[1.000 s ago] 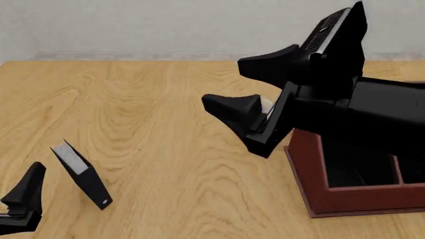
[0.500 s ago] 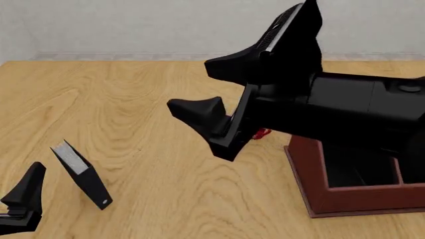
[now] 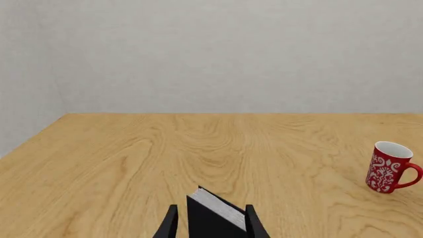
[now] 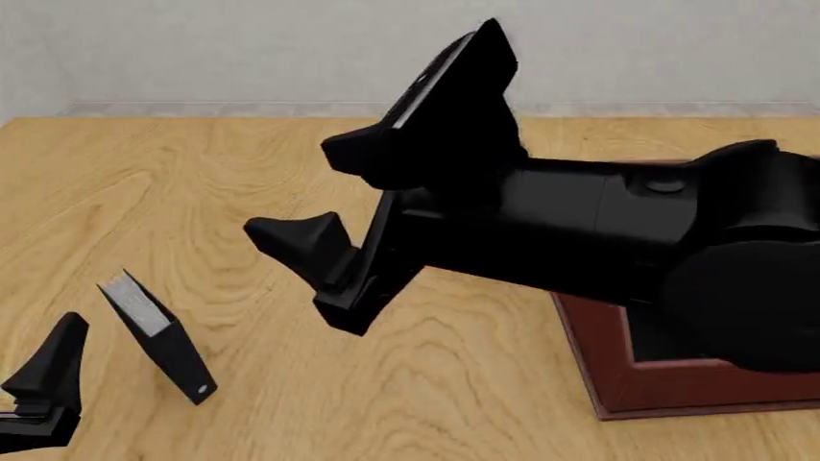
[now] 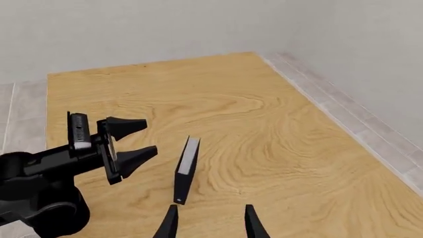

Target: Pick up the book and place it in the left compartment of the caddy.

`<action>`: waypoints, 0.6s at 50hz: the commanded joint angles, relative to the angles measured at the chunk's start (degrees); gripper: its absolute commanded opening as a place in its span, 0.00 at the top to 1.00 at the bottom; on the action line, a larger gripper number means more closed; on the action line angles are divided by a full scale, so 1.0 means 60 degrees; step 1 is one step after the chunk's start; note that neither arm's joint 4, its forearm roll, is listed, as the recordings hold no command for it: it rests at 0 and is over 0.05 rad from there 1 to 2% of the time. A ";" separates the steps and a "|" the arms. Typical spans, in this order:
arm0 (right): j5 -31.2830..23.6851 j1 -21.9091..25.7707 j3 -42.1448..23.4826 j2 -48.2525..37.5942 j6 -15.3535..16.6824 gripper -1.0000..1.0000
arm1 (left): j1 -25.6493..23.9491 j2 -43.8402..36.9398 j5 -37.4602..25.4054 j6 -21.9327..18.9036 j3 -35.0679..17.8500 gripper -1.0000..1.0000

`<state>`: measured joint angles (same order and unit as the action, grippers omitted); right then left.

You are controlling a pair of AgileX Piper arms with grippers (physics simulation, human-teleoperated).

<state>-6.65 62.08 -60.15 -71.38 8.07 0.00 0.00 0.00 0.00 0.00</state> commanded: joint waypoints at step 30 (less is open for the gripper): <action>0.1296 0.0472 -0.0260 -0.1690 0.0288 0.00 | 0.0000 0.0000 0.0000 0.0000 0.0000 0.00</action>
<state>-1.02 64.75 -61.44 -79.53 8.99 0.00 0.00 0.00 0.00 0.00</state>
